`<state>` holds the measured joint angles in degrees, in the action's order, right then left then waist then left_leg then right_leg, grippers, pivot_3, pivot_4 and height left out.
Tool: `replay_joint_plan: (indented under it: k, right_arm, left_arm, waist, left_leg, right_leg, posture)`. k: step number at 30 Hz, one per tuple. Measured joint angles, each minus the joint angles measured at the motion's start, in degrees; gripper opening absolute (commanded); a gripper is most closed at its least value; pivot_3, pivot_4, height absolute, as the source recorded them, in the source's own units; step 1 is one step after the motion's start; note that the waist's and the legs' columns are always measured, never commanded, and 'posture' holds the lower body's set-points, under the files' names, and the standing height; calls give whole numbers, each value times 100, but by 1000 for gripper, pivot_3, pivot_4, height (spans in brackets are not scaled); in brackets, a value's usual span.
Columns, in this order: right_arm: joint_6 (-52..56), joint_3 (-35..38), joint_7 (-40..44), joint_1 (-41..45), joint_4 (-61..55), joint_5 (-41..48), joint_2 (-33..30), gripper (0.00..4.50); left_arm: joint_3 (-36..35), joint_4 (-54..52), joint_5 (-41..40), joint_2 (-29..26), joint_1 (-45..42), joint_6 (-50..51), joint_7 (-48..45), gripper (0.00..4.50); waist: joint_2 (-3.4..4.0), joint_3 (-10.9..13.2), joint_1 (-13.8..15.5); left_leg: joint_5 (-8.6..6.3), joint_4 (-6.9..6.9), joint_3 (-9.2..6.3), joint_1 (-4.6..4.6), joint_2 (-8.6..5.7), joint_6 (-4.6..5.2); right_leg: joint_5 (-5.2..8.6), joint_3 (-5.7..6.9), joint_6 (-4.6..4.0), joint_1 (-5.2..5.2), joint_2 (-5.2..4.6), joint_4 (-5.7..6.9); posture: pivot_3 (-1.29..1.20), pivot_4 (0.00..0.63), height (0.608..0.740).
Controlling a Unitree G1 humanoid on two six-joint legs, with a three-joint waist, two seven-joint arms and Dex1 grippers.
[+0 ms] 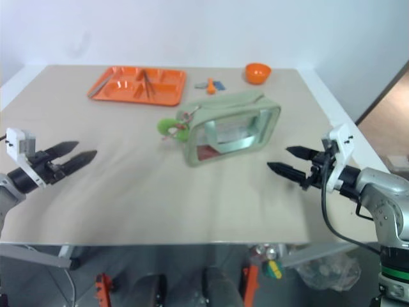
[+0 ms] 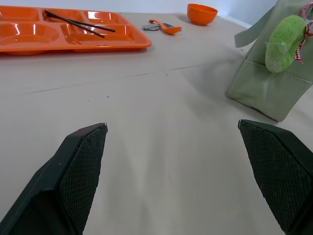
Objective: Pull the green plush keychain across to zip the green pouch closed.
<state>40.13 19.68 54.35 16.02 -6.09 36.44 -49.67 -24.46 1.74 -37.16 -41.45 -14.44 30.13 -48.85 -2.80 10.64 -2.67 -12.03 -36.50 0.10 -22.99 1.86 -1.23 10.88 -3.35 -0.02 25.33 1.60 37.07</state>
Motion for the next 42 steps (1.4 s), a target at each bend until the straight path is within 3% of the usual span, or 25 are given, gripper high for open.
replay_joint_plan:
  k: [8, 16, 23, 28, 32, 37, 42]
  right_arm:
    - [-290, -756, -143, 805, 9, -578, -128, 4500]
    - [-986, -1776, 803, 2561, 270, -1186, -504, 4500]
    - [-2198, -3201, 2494, 4299, 1434, -1988, -46, 4500]
    - [-3170, -3730, 3037, 5008, 2910, -2626, 515, 4500]
    - [-4090, -3839, 3077, 5634, 4224, -3221, 727, 4500]
    - [-4572, -3744, 3319, 6356, 5142, -3354, 799, 4500]
    - [-4980, -3759, 3324, 6421, 5839, -3656, 862, 4500]
  left_arm:
    - [161, -21, -136, -139, -723, 253, -142, 4455]
    - [341, -210, -582, -294, -1577, 732, -437, 4455]
    - [547, -461, -832, -502, -1757, 986, -989, 4455]
    - [612, -873, -966, -619, -1526, 1149, -1158, 4455]
    - [550, -1146, -1168, -678, -1342, 1293, -1144, 4455]
    - [346, -1362, -1475, -679, -1301, 1411, -979, 4455]
    - [347, -1425, -1551, -679, -1141, 1412, -881, 4455]
  waist:
    - [2, 2, -3]
    - [3, 2, -9]
    - [7, 4, -14]
    - [8, 5, -9]
    - [12, 8, -8]
    - [22, 14, -7]
    - [26, 17, -7]
  left_leg:
    - [1, -7, 6, 1, -2, 1]
    - [-7, 3, 7, -1, -1, 6]
    - [-9, 5, 3, -2, 6, 9]
    - [-9, 1, 4, -7, 3, 9]
    - [-9, 2, 3, -8, 2, 9]
    - [-9, 3, -2, -8, 3, 9]
    - [-8, 1, -1, -6, 1, 8]
  right_leg:
    - [2, -4, -7, 1, 0, 2]
    - [-3, -5, 12, 7, 2, 2]
    - [3, 4, 1, 10, 8, 5]
    - [2, 2, 3, 11, 2, 5]
    - [2, 3, 3, 12, 0, 6]
    - [5, 9, -2, 11, 0, 9]
    - [2, 6, -1, 10, -1, 11]
  posture:
    - [0, 150, 740]
    - [0, 150, 740]
    - [0, 150, 740]
    - [0, 150, 740]
    - [0, 150, 740]
    - [0, 150, 740]
    - [0, 150, 740]
